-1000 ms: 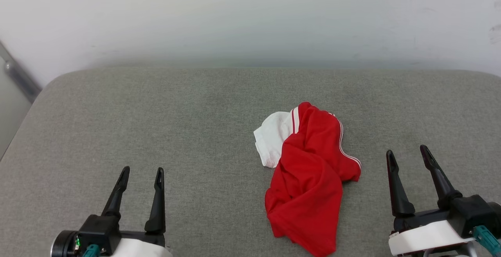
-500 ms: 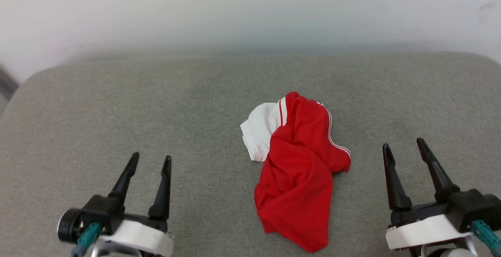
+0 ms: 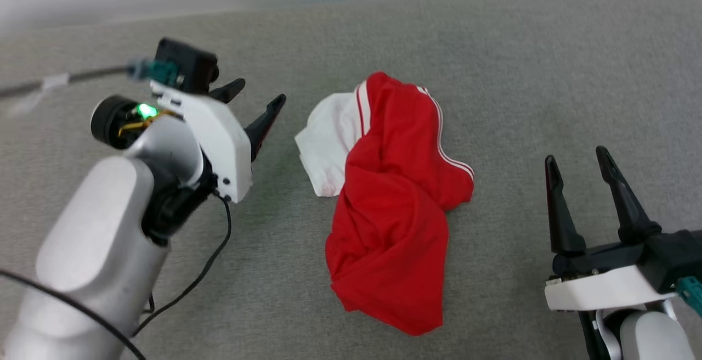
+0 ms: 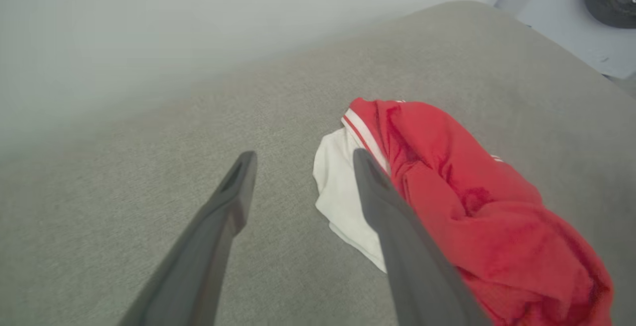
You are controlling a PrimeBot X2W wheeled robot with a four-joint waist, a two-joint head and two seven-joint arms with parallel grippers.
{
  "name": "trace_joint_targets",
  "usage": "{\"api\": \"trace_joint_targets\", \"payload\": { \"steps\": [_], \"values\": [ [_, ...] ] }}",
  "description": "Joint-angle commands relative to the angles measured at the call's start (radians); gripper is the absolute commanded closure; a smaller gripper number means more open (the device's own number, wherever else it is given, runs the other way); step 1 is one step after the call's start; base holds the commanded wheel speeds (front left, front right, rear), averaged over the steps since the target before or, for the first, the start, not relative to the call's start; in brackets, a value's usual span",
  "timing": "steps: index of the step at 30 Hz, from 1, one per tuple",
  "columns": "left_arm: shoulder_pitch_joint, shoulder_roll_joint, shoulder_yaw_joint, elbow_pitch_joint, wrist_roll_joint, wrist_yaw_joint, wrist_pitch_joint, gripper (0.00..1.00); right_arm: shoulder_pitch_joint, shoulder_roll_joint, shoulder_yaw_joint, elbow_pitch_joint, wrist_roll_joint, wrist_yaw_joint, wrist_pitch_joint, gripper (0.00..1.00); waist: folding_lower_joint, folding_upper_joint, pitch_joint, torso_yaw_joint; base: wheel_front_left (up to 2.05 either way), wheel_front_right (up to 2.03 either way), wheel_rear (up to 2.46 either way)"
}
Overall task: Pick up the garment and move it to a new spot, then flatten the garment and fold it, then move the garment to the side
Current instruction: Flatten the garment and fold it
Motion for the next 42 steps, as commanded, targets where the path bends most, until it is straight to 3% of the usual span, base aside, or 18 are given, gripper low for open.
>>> {"api": "trace_joint_targets", "payload": {
  "steps": [1,5,9,14,20,21,22,30,42],
  "values": [
    [-0.031,0.011,-0.018,0.012,-0.023,0.001,0.043,0.0,-0.014,0.0,-0.002,-0.006,0.01,-0.001,-0.002,0.0,-0.0003,0.0,0.048,-0.041,0.0,0.0,0.0],
    [-0.165,0.063,-0.093,0.066,-0.129,0.0,0.242,0.0,-0.039,0.0,-0.003,-0.009,0.026,-0.001,-0.002,0.0,-0.0003,0.0,0.097,-0.072,0.0,0.0,0.0],
    [-0.257,0.091,-0.163,0.117,-0.179,0.0,0.359,0.0,-0.051,0.0,0.0,-0.008,0.039,-0.001,-0.002,0.0,-0.0003,0.0,0.136,-0.094,0.0,0.0,0.0],
    [-0.32,0.073,-0.218,0.195,-0.208,0.0,0.432,0.0,-0.071,0.0,0.013,-0.007,0.051,-0.001,-0.002,0.0,-0.0003,0.0,0.169,-0.111,0.0,0.0,0.0],
    [-0.342,0.062,-0.273,0.279,-0.19,0.0,0.441,0.0,-0.083,0.0,0.021,-0.003,0.058,-0.001,-0.002,0.0,-0.0003,0.0,0.182,-0.12,0.0,0.0,0.0],
    [-0.342,0.064,-0.284,0.287,-0.187,0.0,0.441,0.53,-0.083,0.0,0.022,-0.002,0.061,-0.001,-0.002,0.0,-0.0003,0.0,0.182,-0.121,0.0,0.0,0.0],
    [-0.341,0.069,-0.294,0.294,-0.186,0.0,0.432,1.0,-0.084,0.0,0.022,0.0,0.062,-0.001,-0.002,0.0,-0.0003,0.0,0.181,-0.121,0.0,0.0,0.0],
    [-0.312,0.113,-0.29,0.314,-0.23,0.001,0.282,1.0,-0.06,0.0,0.009,0.014,0.04,-0.001,-0.002,0.0,-0.0003,0.0,0.128,-0.082,0.0,0.0,0.0],
    [-0.153,0.238,-0.168,0.307,-0.294,0.016,0.05,1.0,-0.002,0.0,-0.002,0.035,-0.005,-0.001,-0.002,0.0,-0.0003,0.0,-0.009,0.039,0.0,0.0,0.0]
  ]
}}
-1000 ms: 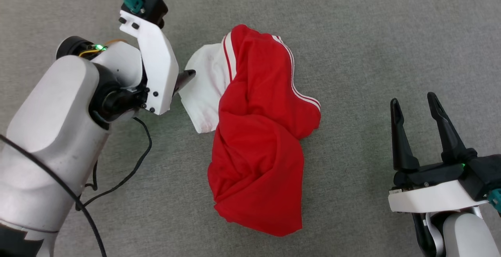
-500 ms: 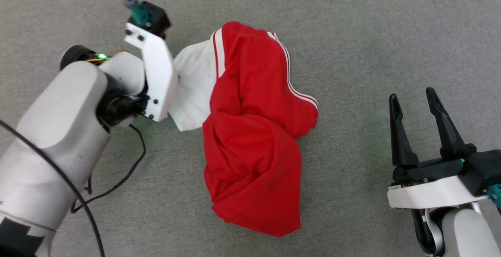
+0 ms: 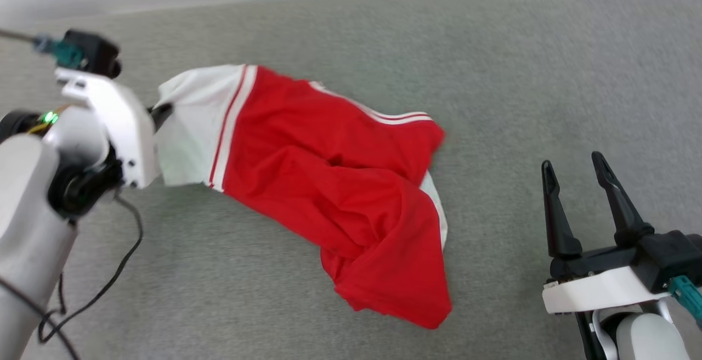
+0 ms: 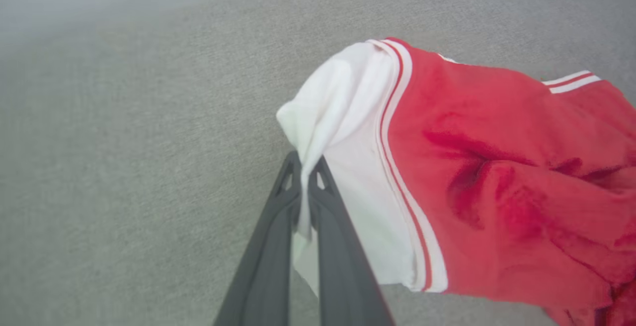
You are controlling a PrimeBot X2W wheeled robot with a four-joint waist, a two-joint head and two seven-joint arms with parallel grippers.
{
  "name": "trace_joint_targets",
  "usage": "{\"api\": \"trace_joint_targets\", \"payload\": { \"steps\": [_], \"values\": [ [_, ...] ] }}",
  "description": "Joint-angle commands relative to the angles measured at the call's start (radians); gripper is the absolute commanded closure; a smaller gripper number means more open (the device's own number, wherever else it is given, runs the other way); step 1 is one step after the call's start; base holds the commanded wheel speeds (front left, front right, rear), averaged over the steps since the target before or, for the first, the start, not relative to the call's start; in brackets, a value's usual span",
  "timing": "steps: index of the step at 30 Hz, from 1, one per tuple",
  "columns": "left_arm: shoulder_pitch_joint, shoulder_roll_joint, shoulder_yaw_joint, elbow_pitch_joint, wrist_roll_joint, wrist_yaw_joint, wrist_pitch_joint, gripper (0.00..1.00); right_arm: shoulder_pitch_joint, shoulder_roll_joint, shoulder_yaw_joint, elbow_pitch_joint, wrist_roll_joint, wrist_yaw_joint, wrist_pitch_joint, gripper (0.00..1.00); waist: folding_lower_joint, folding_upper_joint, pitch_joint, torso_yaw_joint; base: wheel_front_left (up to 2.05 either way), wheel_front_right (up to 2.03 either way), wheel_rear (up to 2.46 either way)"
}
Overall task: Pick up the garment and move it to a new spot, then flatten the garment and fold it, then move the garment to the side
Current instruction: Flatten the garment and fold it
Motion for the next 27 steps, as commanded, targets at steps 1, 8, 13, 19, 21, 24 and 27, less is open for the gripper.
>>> {"api": "trace_joint_targets", "payload": {
  "steps": [1,8,13,19,21,24,27],
  "values": [
    [0.044,0.016,0.01,-0.01,-0.008,0.007,-0.02,1.0,0.014,0.0,-0.002,0.004,-0.007,-0.001,-0.002,0.0,0.0,0.0,-0.042,0.043,0.0,0.0,0.0],
    [0.247,0.057,0.046,-0.082,-0.055,0.052,-0.103,1.0,0.041,0.0,-0.002,0.015,-0.016,-0.001,-0.002,0.0,0.0,0.0,-0.089,0.092,0.0,0.0,0.0],
    [0.364,0.042,0.027,-0.147,-0.047,0.08,-0.153,0.0,0.059,0.0,0.004,0.028,-0.021,-0.001,-0.002,0.0,0.0,0.0,-0.117,0.111,0.0,0.0,0.0],
    [0.421,0.006,0.06,-0.199,0.045,0.113,-0.424,0.0,0.07,0.0,-0.005,0.031,-0.032,-0.001,-0.002,0.0,0.0,0.0,-0.155,0.125,0.0,0.0,0.0],
    [0.449,-0.008,0.073,-0.234,0.115,0.136,-0.59,0.0,0.075,0.0,-0.014,0.025,-0.035,-0.001,-0.002,0.0,0.0,0.0,-0.174,0.128,0.0,0.0,0.0],
    [0.509,-0.025,0.104,-0.271,0.172,0.204,-0.718,0.0,0.082,0.0,-0.019,0.02,-0.033,-0.001,-0.002,0.0,0.0,0.0,-0.187,0.129,0.0,0.0,0.0],
    [0.556,-0.046,0.126,-0.317,0.227,0.259,-0.749,0.0,0.092,0.0,-0.025,0.018,-0.034,-0.001,-0.002,0.0,0.0,0.0,-0.198,0.132,0.0,0.0,0.0]
  ]
}}
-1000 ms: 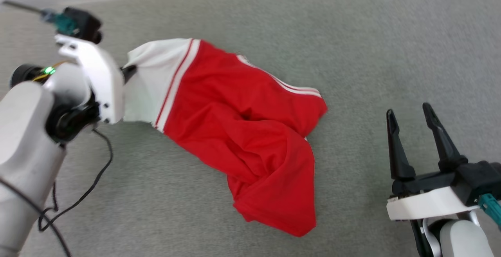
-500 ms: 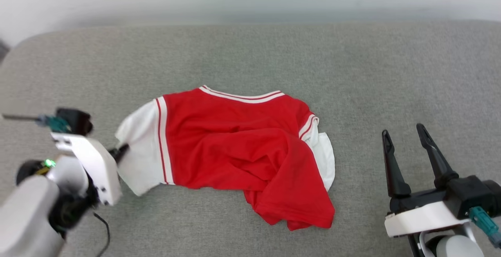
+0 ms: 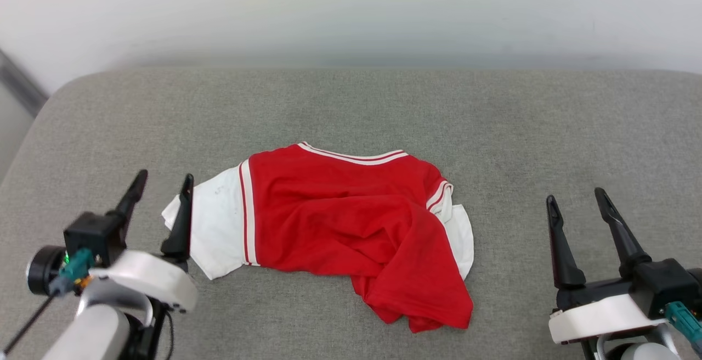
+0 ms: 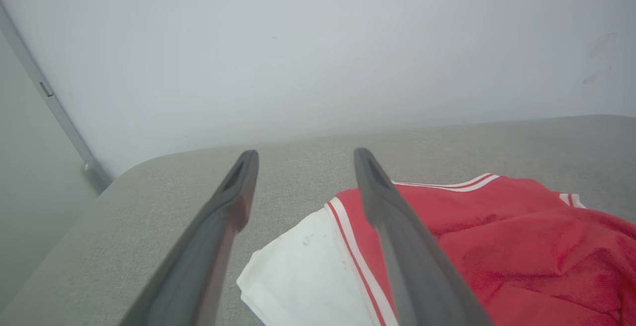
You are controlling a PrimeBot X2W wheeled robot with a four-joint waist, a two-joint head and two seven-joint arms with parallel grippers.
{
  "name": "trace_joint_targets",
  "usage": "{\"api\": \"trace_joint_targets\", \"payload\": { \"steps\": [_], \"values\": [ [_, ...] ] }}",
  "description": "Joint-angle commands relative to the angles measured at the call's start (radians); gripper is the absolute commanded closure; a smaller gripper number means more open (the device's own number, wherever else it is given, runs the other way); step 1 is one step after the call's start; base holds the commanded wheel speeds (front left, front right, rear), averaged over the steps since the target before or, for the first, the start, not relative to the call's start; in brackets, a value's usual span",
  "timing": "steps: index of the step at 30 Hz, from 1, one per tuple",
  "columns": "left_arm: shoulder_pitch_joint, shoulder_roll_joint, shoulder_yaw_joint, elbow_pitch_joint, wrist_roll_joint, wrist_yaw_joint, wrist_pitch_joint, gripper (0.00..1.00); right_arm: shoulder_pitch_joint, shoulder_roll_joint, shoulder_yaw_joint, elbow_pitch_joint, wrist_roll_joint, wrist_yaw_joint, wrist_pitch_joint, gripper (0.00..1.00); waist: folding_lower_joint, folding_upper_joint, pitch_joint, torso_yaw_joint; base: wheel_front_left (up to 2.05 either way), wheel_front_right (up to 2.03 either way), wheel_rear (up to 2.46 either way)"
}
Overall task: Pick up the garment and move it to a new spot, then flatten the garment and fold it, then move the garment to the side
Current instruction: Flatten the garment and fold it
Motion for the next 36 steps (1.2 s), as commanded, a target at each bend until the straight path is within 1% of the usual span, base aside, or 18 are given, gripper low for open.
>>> {"api": "trace_joint_targets", "payload": {
  "steps": [1,4,6,8,11,13,16,18,19,21,24,25,27,29,31,33,36],
  "values": [
    [0.02,-0.011,0.009,-0.02,0.014,0.013,-0.005,0.0,0.013,-0.001,-0.007,-0.004,-0.01,-0.001,-0.002,0.0,0.0002,0.0,-0.007,0.003,0.0,0.0,0.0],
    [0.103,-0.062,0.089,-0.133,0.112,0.075,-0.009,0.0,0.017,-0.001,-0.021,-0.012,-0.027,-0.001,-0.002,0.0,0.0002,0.0,-0.021,0.011,0.0,0.0,0.0],
    [0.179,-0.104,0.137,-0.196,0.172,0.097,-0.008,0.0,0.021,-0.001,-0.025,-0.016,-0.038,-0.001,-0.002,0.0,0.0002,0.0,-0.035,0.014,0.0,0.0,0.0],
    [0.24,-0.144,0.187,-0.251,0.22,0.106,-0.008,0.0,0.024,-0.001,-0.026,-0.018,-0.041,-0.001,-0.002,0.0,0.0002,0.0,-0.048,0.016,0.0,0.0,0.0],
    [0.311,-0.194,0.234,-0.292,0.269,0.089,-0.008,0.0,0.022,-0.001,-0.028,-0.024,-0.056,-0.001,-0.002,0.0,0.0002,0.0,-0.06,0.024,0.0,0.0,0.0],
    [0.336,-0.211,0.246,-0.304,0.303,0.058,-0.008,0.0,0.013,-0.001,-0.029,-0.027,-0.07,-0.001,-0.002,0.0,0.0002,0.0,-0.062,0.032,0.0,0.0,0.0],
    [0.349,-0.242,0.263,-0.304,0.339,0.023,-0.008,0.0,0.006,-0.001,-0.022,-0.005,-0.084,-0.001,0.001,0.0,0.0002,0.0,-0.058,0.045,0.0,0.0,0.0],
    [0.347,-0.263,0.274,-0.304,0.354,0.003,-0.008,0.0,-0.007,-0.001,-0.015,0.008,-0.076,-0.001,0.034,0.0,0.0002,0.0,-0.051,0.054,0.0,0.0,0.0],
    [0.346,-0.272,0.279,-0.301,0.363,-0.006,-0.008,0.0,-0.011,-0.001,-0.006,0.019,-0.073,-0.001,0.071,0.0,0.0002,0.0,-0.045,0.059,0.0,0.0,0.0],
    [0.338,-0.29,0.289,-0.3,0.379,-0.024,-0.008,0.0,-0.03,-0.025,0.025,0.036,-0.066,-0.001,0.171,0.0,0.0002,0.0,-0.03,0.068,0.0,0.0,0.0],
    [0.323,-0.315,0.3,-0.297,0.398,-0.05,-0.008,0.0,-0.092,-0.091,0.1,0.047,-0.018,-0.001,0.364,0.0,0.0002,0.0,0.002,0.078,0.0,0.0,0.0],
    [0.319,-0.324,0.304,-0.293,0.401,-0.059,-0.008,0.0,-0.115,-0.109,0.118,0.049,0.013,-0.001,0.444,0.0,0.0002,0.0,0.014,0.08,0.0,0.0,0.0],
    [0.307,-0.339,0.306,-0.283,0.408,-0.08,-0.008,0.0,-0.163,-0.17,0.175,0.048,0.065,-0.001,0.621,0.0,0.0002,0.0,0.037,0.087,0.0,0.0,0.0],
    [0.293,-0.354,0.311,-0.276,0.416,-0.098,-0.008,0.0,-0.226,-0.202,0.192,0.028,0.141,-0.001,0.777,0.0,0.0002,0.0,0.055,0.095,0.0,0.0,0.0],
    [0.282,-0.371,0.315,-0.27,0.425,-0.112,-0.008,0.0,-0.265,-0.242,0.233,0.017,0.204,-0.001,0.921,0.0,0.0002,0.0,0.069,0.106,0.0,0.0,0.0],
    [0.268,-0.386,0.32,-0.267,0.434,-0.125,-0.008,0.0,-0.305,-0.275,0.25,0.014,0.252,-0.001,1.033,0.0,0.0002,0.0,0.084,0.119,0.0,0.0,0.0],
    [0.251,-0.408,0.328,-0.258,0.449,-0.142,-0.009,0.0,-0.343,-0.3,0.286,0.03,0.303,-0.001,1.155,0.0,0.0002,0.0,0.105,0.141,0.0,0.0,0.0]
  ]
}}
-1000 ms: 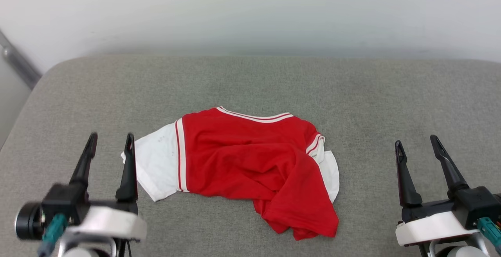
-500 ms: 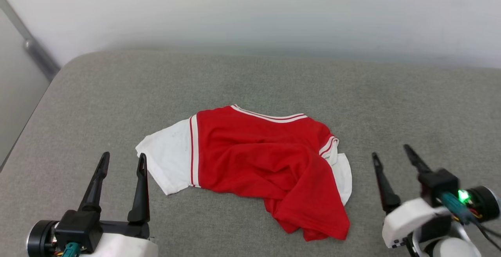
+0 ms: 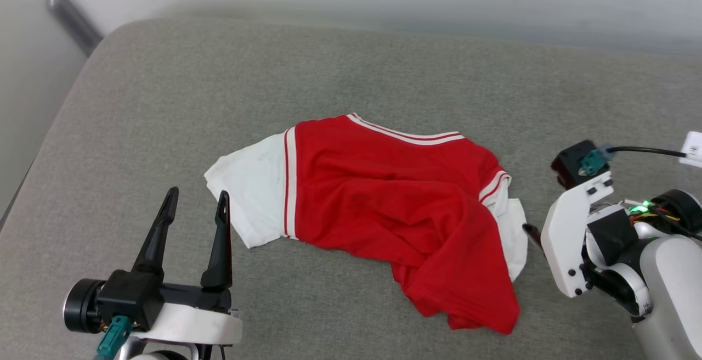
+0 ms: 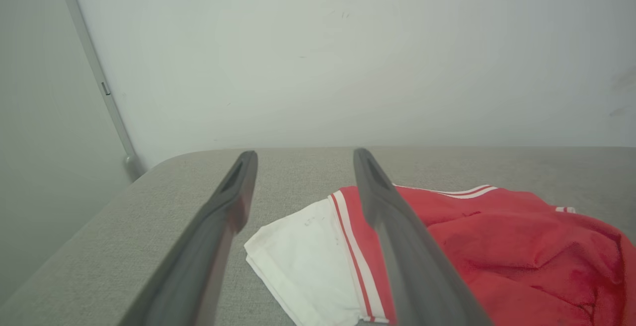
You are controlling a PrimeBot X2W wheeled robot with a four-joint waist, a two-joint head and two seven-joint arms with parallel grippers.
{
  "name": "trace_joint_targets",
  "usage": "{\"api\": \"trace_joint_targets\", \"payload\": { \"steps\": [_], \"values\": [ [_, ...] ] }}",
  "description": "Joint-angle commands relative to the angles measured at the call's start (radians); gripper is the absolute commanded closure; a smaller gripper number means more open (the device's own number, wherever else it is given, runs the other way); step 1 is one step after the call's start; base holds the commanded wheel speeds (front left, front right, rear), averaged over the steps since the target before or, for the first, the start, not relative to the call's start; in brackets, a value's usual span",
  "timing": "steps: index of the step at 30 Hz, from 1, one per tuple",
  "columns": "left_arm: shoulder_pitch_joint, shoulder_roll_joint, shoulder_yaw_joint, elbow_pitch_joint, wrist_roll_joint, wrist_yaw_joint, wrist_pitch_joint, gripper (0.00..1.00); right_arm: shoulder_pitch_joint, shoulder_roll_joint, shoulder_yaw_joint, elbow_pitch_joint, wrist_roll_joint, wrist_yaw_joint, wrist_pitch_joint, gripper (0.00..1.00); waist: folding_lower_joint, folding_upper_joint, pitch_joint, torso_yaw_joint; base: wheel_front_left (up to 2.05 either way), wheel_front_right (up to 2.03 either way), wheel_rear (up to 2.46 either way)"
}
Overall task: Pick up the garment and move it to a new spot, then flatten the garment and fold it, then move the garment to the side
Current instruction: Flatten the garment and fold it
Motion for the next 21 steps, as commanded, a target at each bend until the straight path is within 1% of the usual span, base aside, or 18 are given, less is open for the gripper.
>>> {"api": "trace_joint_targets", "payload": {
  "steps": [1,4,5,7,14,15,16,18,21],
  "values": [
    [-0.017,-0.005,0.006,0.003,0.009,-0.008,-0.003,0.0,-0.018,-0.009,0.014,0.012,0.013,0.0,0.029,0.0,-0.0001,0.0,0.02,0.022,0.0,0.0,0.0],
    [-0.028,-0.026,0.014,0.008,0.022,-0.025,-0.003,0.0,-0.032,-0.001,0.022,0.053,0.051,0.0,0.094,0.0,-0.0001,0.0,0.037,0.044,0.0,0.0,0.0],
    [-0.033,-0.032,0.017,0.008,0.026,-0.028,-0.003,0.0,-0.038,-0.009,0.028,0.065,0.049,0.0,0.104,0.0,-0.0001,0.0,0.043,0.052,0.0,0.0,0.0],
    [-0.038,-0.044,0.023,0.009,0.033,-0.039,-0.003,0.0,-0.038,-0.021,0.044,0.091,0.036,0.0,0.103,0.0,-0.0001,0.0,0.054,0.066,0.0,0.0,0.0],
    [-0.05,-0.078,0.037,0.019,0.055,-0.067,-0.003,0.0,-0.015,0.002,0.074,0.189,0.048,0.0,0.065,0.0,-0.0001,0.0,0.085,0.105,0.0,0.0,0.0],
    [-0.05,-0.082,0.039,0.021,0.057,-0.069,-0.003,0.0,-0.011,0.002,0.08,0.2,0.048,0.0,0.059,0.2,-0.0001,0.0,0.086,0.108,0.0,0.0,0.0],
    [-0.052,-0.084,0.041,0.023,0.058,-0.072,-0.003,0.0,-0.007,0.0,0.083,0.21,0.044,0.0,0.05,0.69,-0.0001,0.0,0.087,0.11,0.0,0.0,0.0],
    [-0.053,-0.088,0.05,0.026,0.064,-0.076,-0.003,0.0,-0.009,-0.014,0.087,0.225,0.025,0.0,0.026,1.0,-0.0001,0.0,0.086,0.109,0.0,0.0,0.0],
    [-0.043,-0.092,0.066,0.034,0.068,-0.082,-0.003,0.0,-0.021,-0.047,0.085,0.235,0.001,-0.001,-0.016,1.0,-0.0001,0.0,0.072,0.096,0.0,0.0,0.0]
  ]
}}
